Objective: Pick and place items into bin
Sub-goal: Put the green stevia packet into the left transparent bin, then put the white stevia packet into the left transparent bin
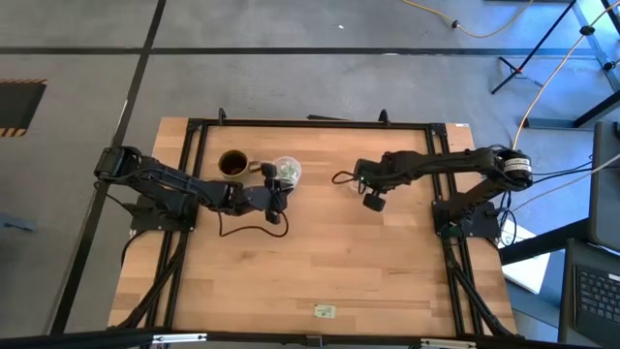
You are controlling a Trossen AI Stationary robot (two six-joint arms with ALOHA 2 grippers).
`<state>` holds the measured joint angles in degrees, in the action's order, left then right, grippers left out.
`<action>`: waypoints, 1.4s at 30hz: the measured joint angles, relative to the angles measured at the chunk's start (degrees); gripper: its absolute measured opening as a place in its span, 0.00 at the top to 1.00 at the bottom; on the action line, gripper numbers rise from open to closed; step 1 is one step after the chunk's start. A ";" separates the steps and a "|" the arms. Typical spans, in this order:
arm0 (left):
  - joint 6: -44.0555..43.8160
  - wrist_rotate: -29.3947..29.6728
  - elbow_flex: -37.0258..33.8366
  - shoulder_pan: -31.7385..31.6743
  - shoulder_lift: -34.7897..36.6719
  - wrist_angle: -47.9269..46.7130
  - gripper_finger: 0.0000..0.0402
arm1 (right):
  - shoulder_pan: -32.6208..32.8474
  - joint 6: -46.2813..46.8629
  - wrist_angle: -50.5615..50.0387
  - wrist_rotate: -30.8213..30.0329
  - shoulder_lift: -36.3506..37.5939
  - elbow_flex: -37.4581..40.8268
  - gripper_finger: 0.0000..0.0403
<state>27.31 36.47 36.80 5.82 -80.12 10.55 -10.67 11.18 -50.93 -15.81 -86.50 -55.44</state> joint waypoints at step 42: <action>-0.06 -0.04 0.00 0.20 0.00 0.00 0.88 | 15.56 3.51 18.62 9.02 1.11 -2.20 0.75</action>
<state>27.24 36.42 36.80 6.02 -80.12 10.55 4.89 14.69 -32.31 -6.80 -85.38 -57.64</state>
